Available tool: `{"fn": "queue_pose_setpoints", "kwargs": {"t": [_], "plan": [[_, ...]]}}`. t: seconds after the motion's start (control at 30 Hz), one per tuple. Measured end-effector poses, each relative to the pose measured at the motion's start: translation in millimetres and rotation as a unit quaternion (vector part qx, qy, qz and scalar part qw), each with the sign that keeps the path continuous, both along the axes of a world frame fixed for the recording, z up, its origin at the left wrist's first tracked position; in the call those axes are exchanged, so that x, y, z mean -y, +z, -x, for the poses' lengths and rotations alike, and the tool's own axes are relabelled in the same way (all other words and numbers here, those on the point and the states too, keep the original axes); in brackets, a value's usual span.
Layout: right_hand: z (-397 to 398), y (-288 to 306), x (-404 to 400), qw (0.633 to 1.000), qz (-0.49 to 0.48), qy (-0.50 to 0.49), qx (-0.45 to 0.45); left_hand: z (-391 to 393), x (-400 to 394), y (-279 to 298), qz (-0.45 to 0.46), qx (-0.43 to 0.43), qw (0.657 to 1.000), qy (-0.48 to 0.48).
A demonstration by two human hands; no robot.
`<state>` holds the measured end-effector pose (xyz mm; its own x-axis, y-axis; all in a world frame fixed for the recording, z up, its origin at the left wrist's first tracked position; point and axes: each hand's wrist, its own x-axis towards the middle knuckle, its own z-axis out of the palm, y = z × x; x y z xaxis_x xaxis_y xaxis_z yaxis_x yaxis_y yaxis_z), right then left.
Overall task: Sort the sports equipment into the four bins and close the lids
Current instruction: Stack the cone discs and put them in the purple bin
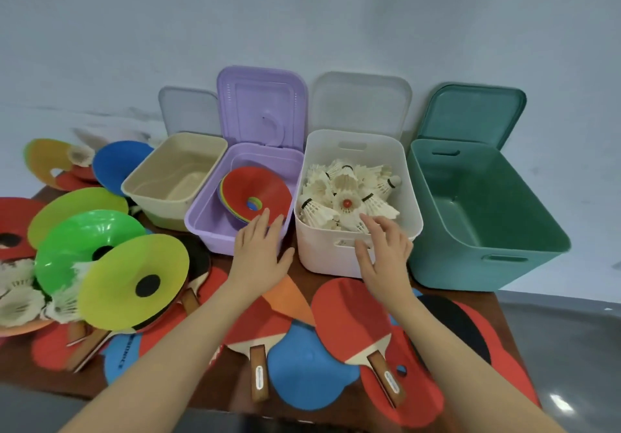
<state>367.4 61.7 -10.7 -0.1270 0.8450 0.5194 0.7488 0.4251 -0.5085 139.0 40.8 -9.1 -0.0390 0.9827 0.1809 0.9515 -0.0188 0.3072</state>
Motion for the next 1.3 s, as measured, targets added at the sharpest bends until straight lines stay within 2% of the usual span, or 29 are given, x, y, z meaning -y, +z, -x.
{"fn": "queue_pose_setpoints", "kwargs": {"t": [0.17, 0.27, 0.33, 0.4, 0.47, 0.53, 0.6, 0.7, 0.77, 0.87, 1.07, 1.3], "plan": [[32, -15, 22, 0.998, 0.03, 0.053, -0.033, 26, 29, -13, 0.07, 0.0, 0.995, 0.073], [48, -33, 36, 0.994, 0.083, 0.071, 0.002, 44, 42, -22, 0.111, -0.012, 0.988, 0.103], [58, -45, 41, 0.985, 0.155, 0.053, 0.055, 56, 48, -27, 0.14, -0.015, 0.985, 0.104], [68, -57, 45, 0.958, 0.262, 0.024, 0.111, 67, 52, -34, 0.159, -0.017, 0.982, 0.099], [77, -66, 48, 0.93, 0.342, 0.013, 0.135, 77, 55, -41, 0.153, 0.02, 0.983, 0.098], [85, -71, 51, 0.915, 0.382, 0.024, 0.124, 85, 57, -49, 0.14, 0.08, 0.983, 0.089], [91, -75, 55, 0.92, 0.384, 0.035, 0.075, 91, 59, -55, 0.125, 0.13, 0.981, 0.071], [100, -75, 64, 0.948, 0.309, 0.025, -0.067, 99, 65, -55, 0.073, 0.197, 0.977, 0.03], [106, -70, 71, 0.955, 0.274, 0.024, -0.107, 105, 71, -50, 0.028, 0.224, 0.974, -0.009], [117, -62, 80, 0.959, 0.258, 0.029, -0.117, 119, 80, -40, -0.028, 0.25, 0.967, -0.035], [162, -45, 84, 0.954, 0.247, 0.039, -0.166, 166, 89, -24, -0.104, 0.241, 0.965, -0.003], [231, -31, 63, 0.944, 0.249, 0.114, -0.182, 223, 87, -16, -0.099, 0.186, 0.973, 0.089]]}}
